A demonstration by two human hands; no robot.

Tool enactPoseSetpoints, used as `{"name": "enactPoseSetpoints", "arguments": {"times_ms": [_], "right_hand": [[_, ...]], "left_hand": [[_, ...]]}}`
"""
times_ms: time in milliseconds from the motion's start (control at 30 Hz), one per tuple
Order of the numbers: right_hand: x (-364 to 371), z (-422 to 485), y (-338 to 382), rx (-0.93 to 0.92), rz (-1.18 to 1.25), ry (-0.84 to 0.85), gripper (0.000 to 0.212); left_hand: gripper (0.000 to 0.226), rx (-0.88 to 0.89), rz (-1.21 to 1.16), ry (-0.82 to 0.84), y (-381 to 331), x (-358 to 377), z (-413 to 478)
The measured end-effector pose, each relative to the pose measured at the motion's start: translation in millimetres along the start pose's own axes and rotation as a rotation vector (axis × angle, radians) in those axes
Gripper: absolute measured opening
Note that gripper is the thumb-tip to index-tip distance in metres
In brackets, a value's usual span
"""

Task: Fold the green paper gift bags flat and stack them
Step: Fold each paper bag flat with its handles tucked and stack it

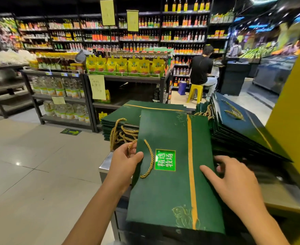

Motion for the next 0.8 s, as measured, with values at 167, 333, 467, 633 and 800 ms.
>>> {"name": "enactPoseSetpoints", "arguments": {"times_ms": [167, 333, 467, 633, 800], "right_hand": [[4.5, 4.2, 3.9, 0.045, 0.349, -0.005, 0.028], [-12.0, 14.0, 10.7, -0.004, 0.489, -0.096, 0.026], [-49.3, 26.6, 24.0, -0.047, 0.693, -0.261, 0.015], [-108.8, 47.2, 41.3, -0.136, 0.916, -0.429, 0.024], [-137.5, 58.9, 44.5, -0.152, 1.183, -0.519, 0.039]], "left_hand": [[0.04, 0.134, 0.219, -0.063, -12.3, -14.1, -11.1], [0.037, 0.2, 0.247, -0.111, -35.0, -31.4, -23.3], [0.028, 0.321, 0.182, -0.113, -83.4, -37.6, -41.1], [0.017, 0.449, 0.031, -0.048, -147.5, -42.9, -65.5], [0.019, 0.513, -0.092, 0.028, -173.9, -47.5, -81.2]]}}
Point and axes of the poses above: each hand's wrist, its own z-axis towards the middle knuckle, its own x-axis out of the palm, y = z × x, the point moved 8 cm from there along z, towards the middle knuckle, and after that the axes turned 15 degrees about -x, right-handed, at the moved point
